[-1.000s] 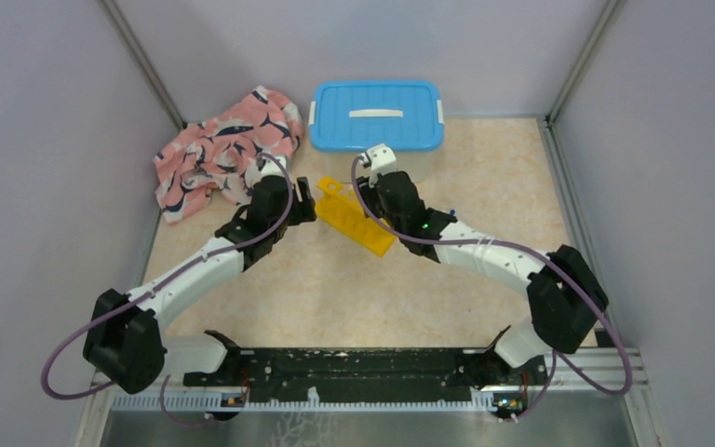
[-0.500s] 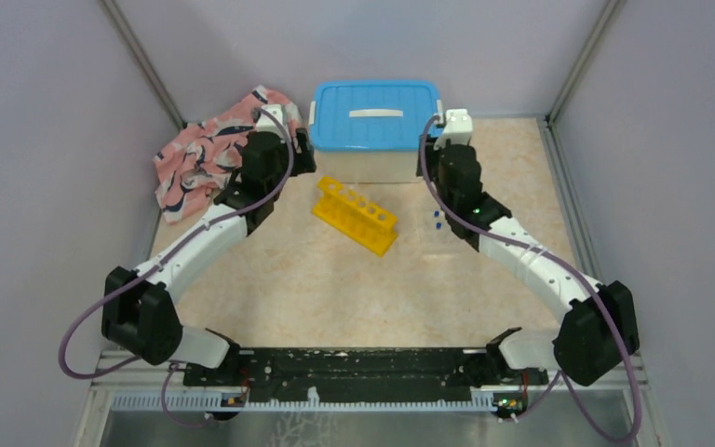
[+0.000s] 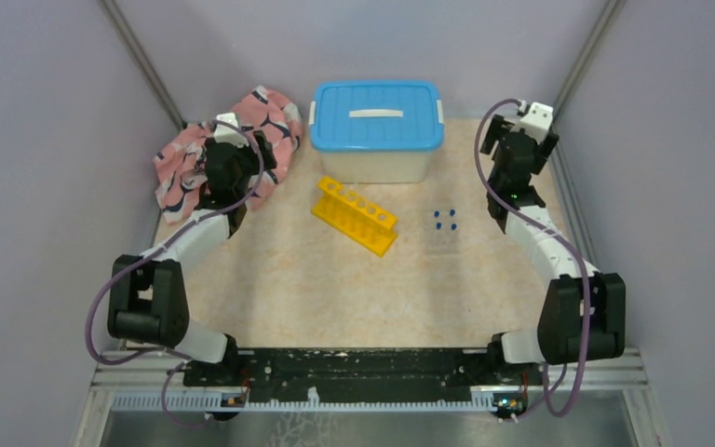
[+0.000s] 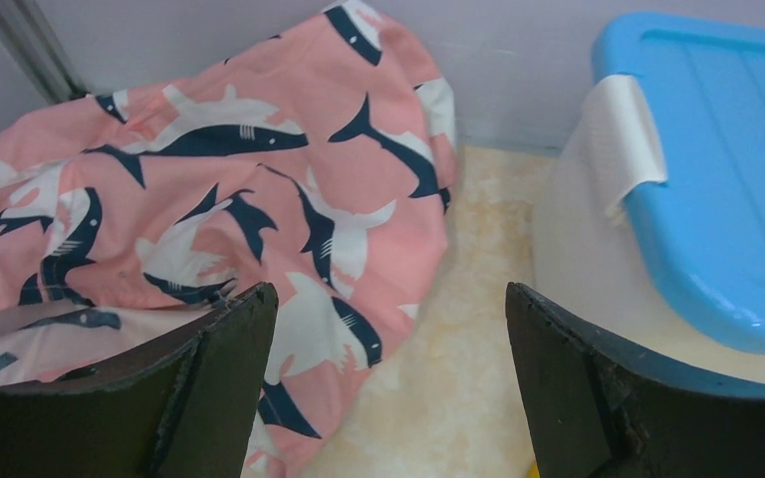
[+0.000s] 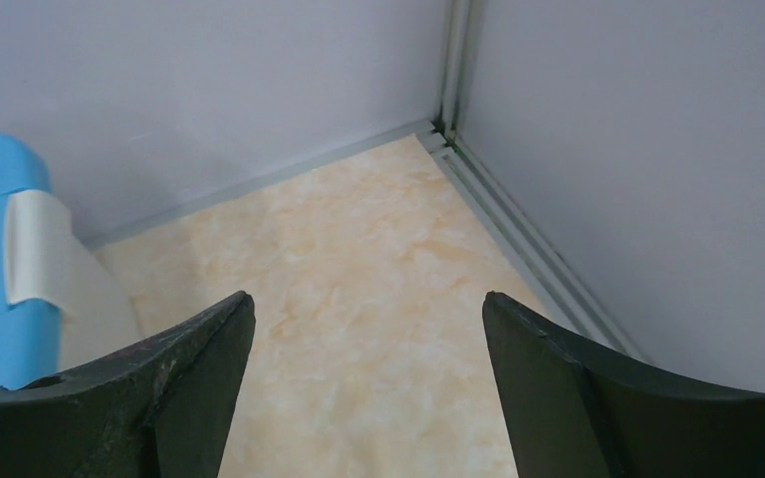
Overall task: Organize the chemistry lab equipment
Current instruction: Reset both arms
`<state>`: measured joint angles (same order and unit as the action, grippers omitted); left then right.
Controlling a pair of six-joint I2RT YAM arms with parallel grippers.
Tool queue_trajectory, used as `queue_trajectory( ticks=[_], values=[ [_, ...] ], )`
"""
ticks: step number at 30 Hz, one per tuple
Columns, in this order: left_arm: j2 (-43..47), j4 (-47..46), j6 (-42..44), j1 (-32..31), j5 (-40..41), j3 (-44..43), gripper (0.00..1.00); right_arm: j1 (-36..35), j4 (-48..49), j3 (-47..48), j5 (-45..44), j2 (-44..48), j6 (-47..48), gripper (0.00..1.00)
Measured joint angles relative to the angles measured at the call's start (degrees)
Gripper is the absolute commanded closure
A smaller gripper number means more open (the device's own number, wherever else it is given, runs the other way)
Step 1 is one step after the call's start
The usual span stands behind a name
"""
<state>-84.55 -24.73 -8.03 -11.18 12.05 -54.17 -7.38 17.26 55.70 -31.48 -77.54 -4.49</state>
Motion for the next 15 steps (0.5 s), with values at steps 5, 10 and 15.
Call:
queue_trajectory(
  ticks=[5,10,15],
  values=[
    [-1.0,-7.3,0.2,4.0,-1.8,6.4,0.11,2.0,0.7,-0.9,-1.0,-1.3,-0.2,0.1],
    [-2.1,-13.2,2.1,4.9,-3.1,11.0,0.11,2.0,0.7,-0.9,-3.7,-2.3,-4.4,0.06],
    [-3.1,-16.6,3.4,4.9,-5.1,11.0,0.11,1.6,1.5,-2.9,-7.4,-2.6,-8.1,0.04]
  ],
)
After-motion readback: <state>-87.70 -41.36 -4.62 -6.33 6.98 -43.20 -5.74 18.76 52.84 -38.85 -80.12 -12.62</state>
